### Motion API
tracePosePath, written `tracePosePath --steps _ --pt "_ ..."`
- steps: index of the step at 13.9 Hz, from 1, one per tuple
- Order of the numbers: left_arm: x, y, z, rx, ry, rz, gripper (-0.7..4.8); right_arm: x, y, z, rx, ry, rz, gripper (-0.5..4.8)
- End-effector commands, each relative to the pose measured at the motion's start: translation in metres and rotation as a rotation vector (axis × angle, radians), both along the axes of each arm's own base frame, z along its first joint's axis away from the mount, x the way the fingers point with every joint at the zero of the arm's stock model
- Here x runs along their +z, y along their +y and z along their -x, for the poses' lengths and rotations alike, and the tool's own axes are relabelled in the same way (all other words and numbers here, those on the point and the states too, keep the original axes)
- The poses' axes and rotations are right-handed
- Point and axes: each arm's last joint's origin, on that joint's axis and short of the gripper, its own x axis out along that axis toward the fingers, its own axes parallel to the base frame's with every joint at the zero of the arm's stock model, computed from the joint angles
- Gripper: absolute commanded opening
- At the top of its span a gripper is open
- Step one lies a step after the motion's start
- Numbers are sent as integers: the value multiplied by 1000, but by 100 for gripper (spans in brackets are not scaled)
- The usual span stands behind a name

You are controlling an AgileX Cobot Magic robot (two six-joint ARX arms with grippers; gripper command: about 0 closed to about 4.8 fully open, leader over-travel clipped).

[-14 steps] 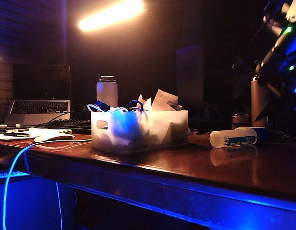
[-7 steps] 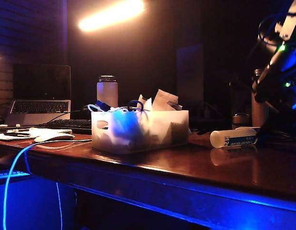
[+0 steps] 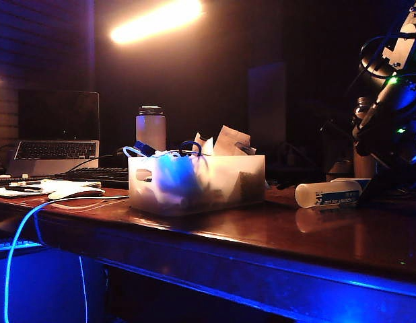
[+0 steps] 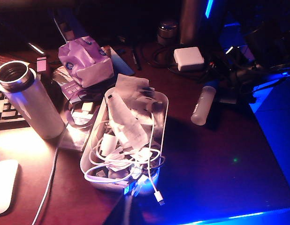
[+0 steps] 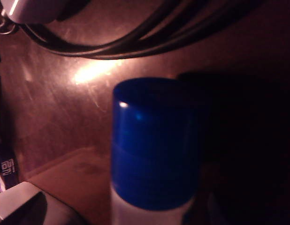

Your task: Pick up the liquid glue and place it into the translucent box.

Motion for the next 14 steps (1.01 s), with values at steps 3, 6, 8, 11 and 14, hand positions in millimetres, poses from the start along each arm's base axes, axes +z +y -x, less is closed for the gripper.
tracePosePath --steps 3,6,8,11,14 --pt "3 0 1 -16 -32 -7 -5 -11 0 -3 -12 27 11 475" --pt "3 0 1 -17 -32 -6 -5 -12 1 -3 0 27 -2 260" --pt "3 0 1 -17 -32 -6 -5 -11 1 -5 6 8 -9 259" --pt "3 0 1 -17 -32 -6 -5 -10 2 -6 16 -5 -22 208" --pt "3 0 1 -17 -32 -6 -5 -10 2 -6 16 -7 -22 101"
